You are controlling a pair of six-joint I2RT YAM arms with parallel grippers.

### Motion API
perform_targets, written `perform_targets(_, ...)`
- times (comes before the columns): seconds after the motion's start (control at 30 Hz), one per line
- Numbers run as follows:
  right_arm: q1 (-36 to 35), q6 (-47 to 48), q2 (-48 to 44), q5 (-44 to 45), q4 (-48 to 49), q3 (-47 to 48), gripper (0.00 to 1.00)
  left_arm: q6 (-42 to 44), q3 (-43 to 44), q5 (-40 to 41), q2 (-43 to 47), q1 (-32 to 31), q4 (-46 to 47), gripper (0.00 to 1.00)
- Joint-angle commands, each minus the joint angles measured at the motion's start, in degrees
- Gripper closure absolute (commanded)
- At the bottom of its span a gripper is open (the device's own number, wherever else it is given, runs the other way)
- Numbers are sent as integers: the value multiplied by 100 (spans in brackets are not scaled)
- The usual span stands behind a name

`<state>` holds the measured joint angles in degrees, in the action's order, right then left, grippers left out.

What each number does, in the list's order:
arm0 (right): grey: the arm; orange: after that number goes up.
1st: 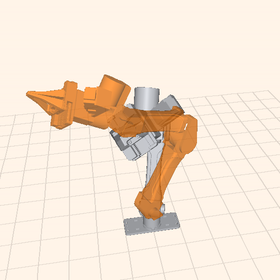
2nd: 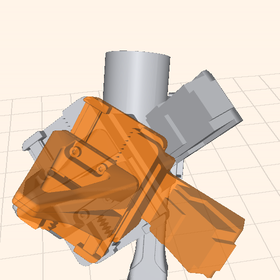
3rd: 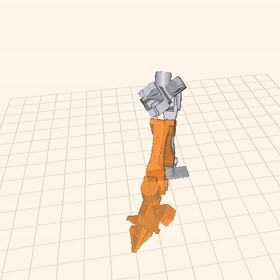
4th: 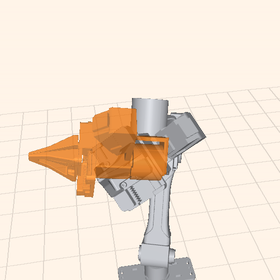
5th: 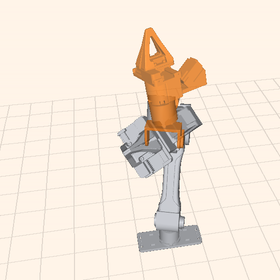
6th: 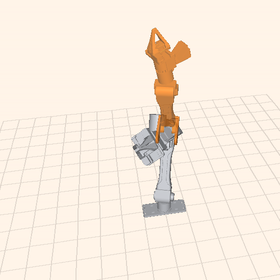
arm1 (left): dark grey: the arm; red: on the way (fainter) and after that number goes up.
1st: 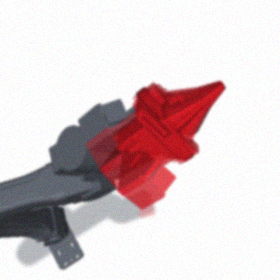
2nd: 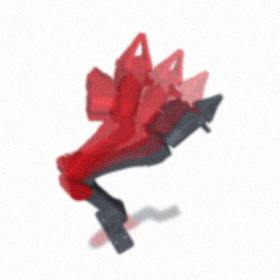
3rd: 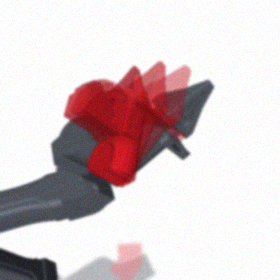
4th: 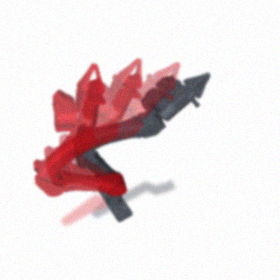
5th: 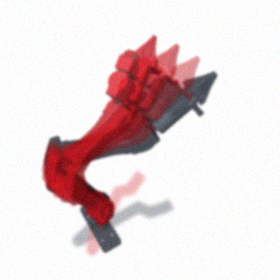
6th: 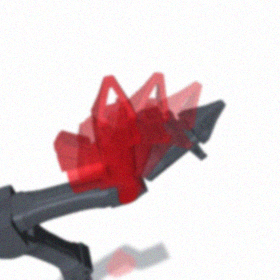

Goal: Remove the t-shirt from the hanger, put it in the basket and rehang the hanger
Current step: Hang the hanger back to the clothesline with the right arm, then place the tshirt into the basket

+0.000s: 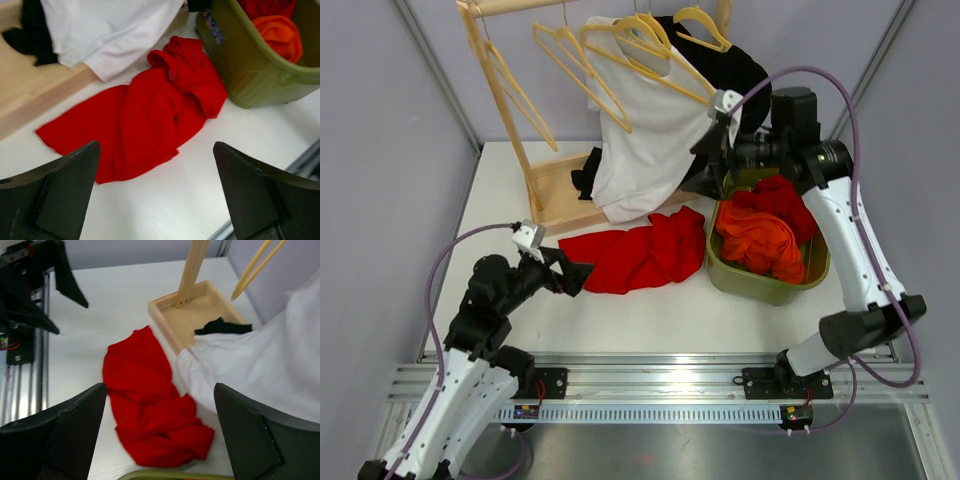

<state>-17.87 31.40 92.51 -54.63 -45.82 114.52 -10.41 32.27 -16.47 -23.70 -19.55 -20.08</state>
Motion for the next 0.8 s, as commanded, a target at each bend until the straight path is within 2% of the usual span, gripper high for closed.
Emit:
perform_targets(0.0, 178, 262, -1039, -12, -50, -1341, 4, -1556, -159, -786, -687, -22, 951, 1)
perform_targets(0.07, 283, 262, -1287, -109, -111, -2238, 5, -1831, -414, -692, -1238, -232, 1391, 1)
perform_targets(0.1, 319, 262, -1419, -222, -111, -2528, 5, -1911, -432, -500, -1451, -651, 1488, 1)
perform_targets(0.17, 363, 375, -1727, -232, -190, -3223, 4, -1955, -284, 334, -1925, -1171, 1603, 1)
perform_targets(0.2, 363, 419, -1858, -250, -312, -3521, 4, -2208, -205, 711, -2441, -1618, 1603, 1)
perform_targets(0.23, 389, 420, -1938, -276, -339, -3681, 4, -2393, 14, 1411, -2698, -1787, 1603, 1)
perform_targets(0.27, 415, 394, -2008, -302, -261, -3839, 4, -2639, 138, 1784, -2945, -2050, 1586, 1)
perform_targets(0.3, 459, 280, -2183, -355, -156, -3997, 3, -3111, 296, 2092, -3521, -2157, 1560, 1)
perform_targets(0.33, 538, 192, -2298, -373, -24, -4321, 2, -3307, 445, 2626, -3788, -2271, 1455, 1)
perform_targets(0.4, 679, -37, -2578, -364, 406, -4682, 1, -3685, 990, 3121, -4377, -2544, 1305, 1)
perform_targets(0.43, 749, -72, -2624, -364, 477, -4745, 1, -3783, 1166, 3567, -4954, -2623, 1139, 1)
perform_targets(0.57, 1126, -248, -2729, -548, 723, -4921, 1, -4170, 2281, 3949, -6258, -2747, 646, 1)
perform_targets(0.77, 1391, -301, -2923, -741, 987, -5317, 1, -4110, 2758, 3898, -7672, -2756, 680, 2)
